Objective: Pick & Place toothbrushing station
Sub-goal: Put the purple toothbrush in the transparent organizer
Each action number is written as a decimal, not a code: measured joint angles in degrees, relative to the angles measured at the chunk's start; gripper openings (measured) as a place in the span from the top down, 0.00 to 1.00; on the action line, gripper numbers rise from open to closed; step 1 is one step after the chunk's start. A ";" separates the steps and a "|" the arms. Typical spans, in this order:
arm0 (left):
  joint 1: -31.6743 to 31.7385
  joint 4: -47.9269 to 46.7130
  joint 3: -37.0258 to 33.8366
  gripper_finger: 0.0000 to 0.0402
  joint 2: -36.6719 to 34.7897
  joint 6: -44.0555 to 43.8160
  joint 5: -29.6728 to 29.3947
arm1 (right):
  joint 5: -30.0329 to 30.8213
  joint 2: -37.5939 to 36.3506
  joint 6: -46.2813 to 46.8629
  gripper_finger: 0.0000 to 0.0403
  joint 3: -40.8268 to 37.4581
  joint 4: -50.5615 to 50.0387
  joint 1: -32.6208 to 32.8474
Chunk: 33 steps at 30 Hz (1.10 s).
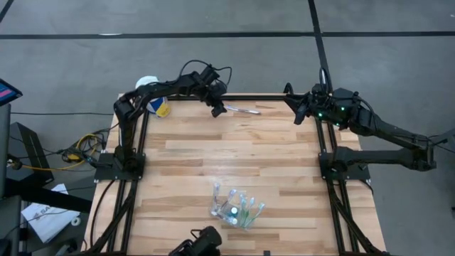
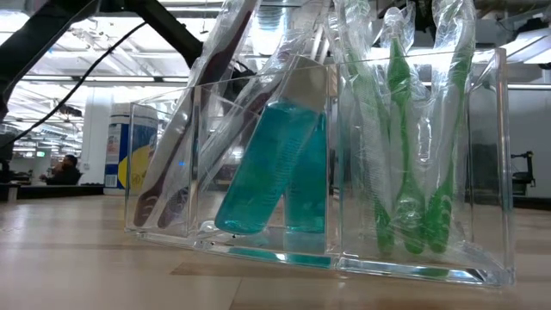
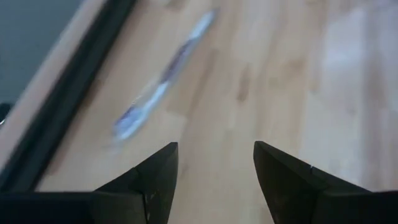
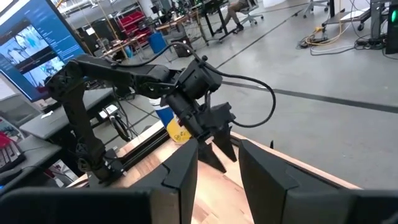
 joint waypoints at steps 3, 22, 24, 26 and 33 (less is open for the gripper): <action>-1.43 -0.15 0.00 0.49 -0.85 0.28 2.54 | 0.00 0.00 0.00 0.73 0.00 0.00 0.00; -8.53 -1.57 3.69 0.49 -1.32 4.46 18.14 | -2.62 0.00 -0.46 0.73 0.00 -0.11 -0.02; -7.99 -1.67 3.72 0.49 -1.06 2.68 18.91 | -2.62 0.00 -0.46 0.73 0.00 -0.11 -0.02; -7.44 -2.06 3.76 0.49 -0.59 1.64 18.85 | -2.62 0.00 -0.46 0.73 0.00 -0.11 -0.02; -6.57 -2.02 3.70 0.49 -1.16 2.01 12.18 | -2.62 3.83 1.59 0.73 0.22 -6.84 -1.97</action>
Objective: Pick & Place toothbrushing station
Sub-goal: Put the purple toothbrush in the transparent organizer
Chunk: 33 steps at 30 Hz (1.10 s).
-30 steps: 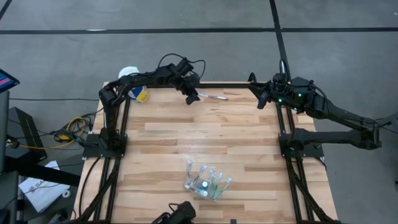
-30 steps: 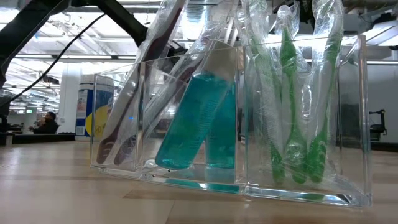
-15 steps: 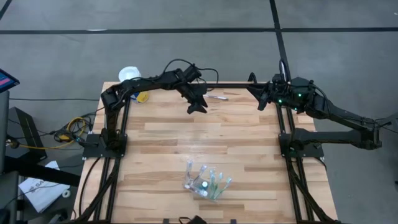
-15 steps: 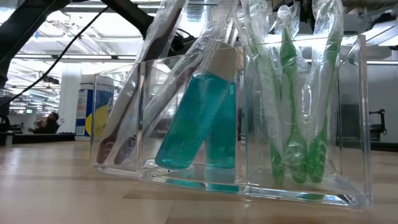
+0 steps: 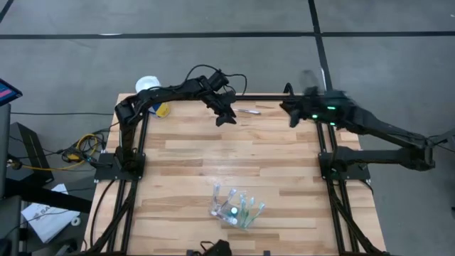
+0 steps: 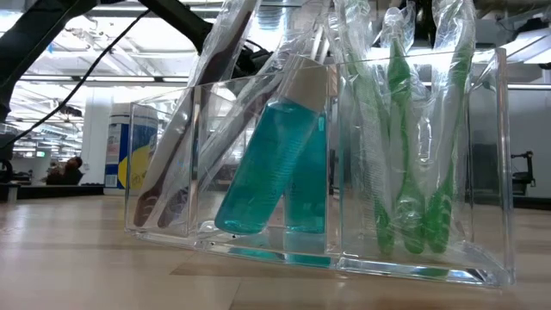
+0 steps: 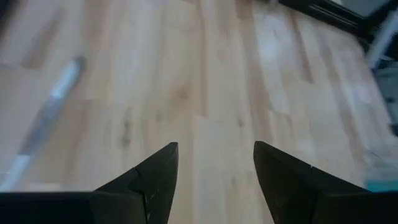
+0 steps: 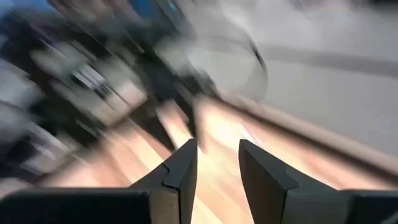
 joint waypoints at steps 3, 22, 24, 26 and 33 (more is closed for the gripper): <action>2.12 0.18 0.06 0.49 -0.15 -0.32 -2.96 | -0.39 5.90 -0.16 0.73 -0.37 -7.53 -4.77; 15.27 2.70 0.02 0.49 -7.55 -6.70 -4.95 | -25.31 49.94 -10.42 1.00 25.47 -16.78 -20.69; 16.38 2.63 0.02 0.49 -7.57 -7.36 -5.03 | -26.41 54.44 -12.84 1.00 31.70 -19.72 -21.06; 17.08 2.63 0.02 0.49 -7.62 -7.44 -5.25 | -28.17 58.98 -14.98 1.00 37.59 -23.93 -21.67; 16.56 2.67 0.01 0.49 -7.68 -7.55 -5.18 | -29.33 72.08 -20.84 1.00 55.91 -35.79 -21.94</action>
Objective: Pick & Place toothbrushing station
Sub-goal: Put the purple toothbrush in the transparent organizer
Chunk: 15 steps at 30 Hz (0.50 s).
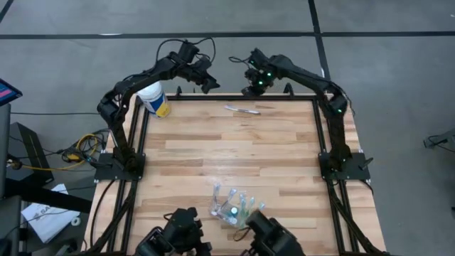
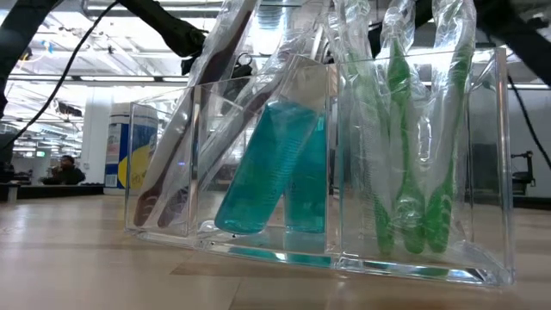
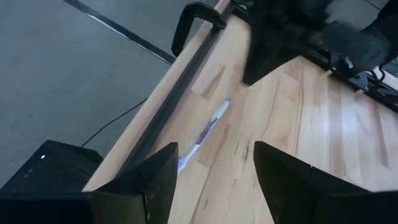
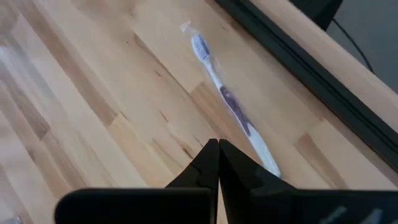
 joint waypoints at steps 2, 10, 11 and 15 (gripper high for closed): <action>-0.44 0.02 0.00 0.49 0.00 0.03 0.02 | -0.07 3.03 -0.20 1.00 3.16 -1.14 0.09; -1.61 0.52 -0.02 0.49 0.00 0.17 0.22 | 1.54 8.87 -0.90 1.00 7.57 -4.34 -0.62; -1.61 0.55 -0.02 0.49 0.00 0.45 0.21 | 1.66 9.16 -0.90 1.00 7.57 -4.68 -0.74; -1.66 0.89 -0.02 0.49 0.00 1.06 0.20 | 3.79 9.31 -2.88 1.00 7.20 -6.69 -1.00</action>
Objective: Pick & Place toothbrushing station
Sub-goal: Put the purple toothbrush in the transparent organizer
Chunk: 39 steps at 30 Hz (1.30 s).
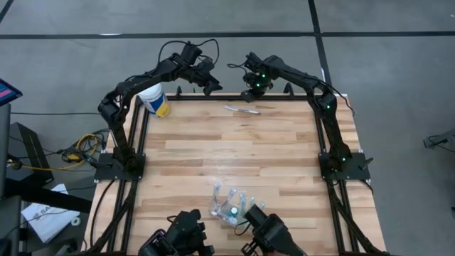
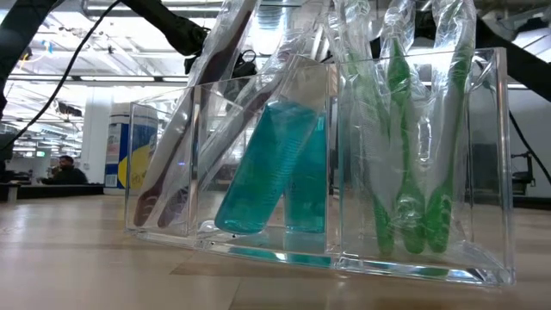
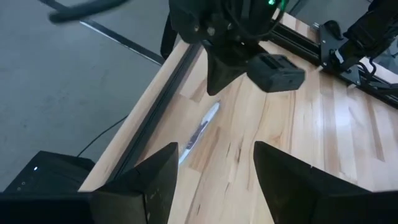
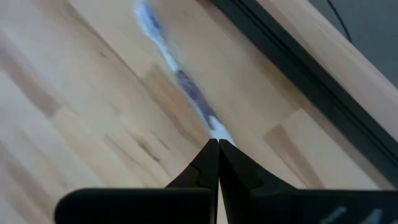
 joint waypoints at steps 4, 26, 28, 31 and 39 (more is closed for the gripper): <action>0.00 0.41 0.00 0.49 0.00 0.01 -0.02 | 1.42 0.11 -0.63 1.00 -0.51 -0.44 -0.49; 0.00 1.62 0.00 0.49 0.00 0.15 -0.15 | -13.81 -0.06 0.71 1.00 -1.08 -1.24 2.08; 0.00 1.65 0.00 0.49 0.00 0.15 -0.15 | -16.01 -0.02 0.68 1.00 -1.45 -2.53 2.10; 0.00 1.79 0.00 0.49 0.00 0.04 -0.13 | -16.61 -0.02 -0.11 1.00 -1.81 -4.49 2.74; -0.69 2.21 0.00 0.49 0.00 0.00 -0.11 | -5.11 -0.02 0.89 1.00 -1.83 -6.35 3.15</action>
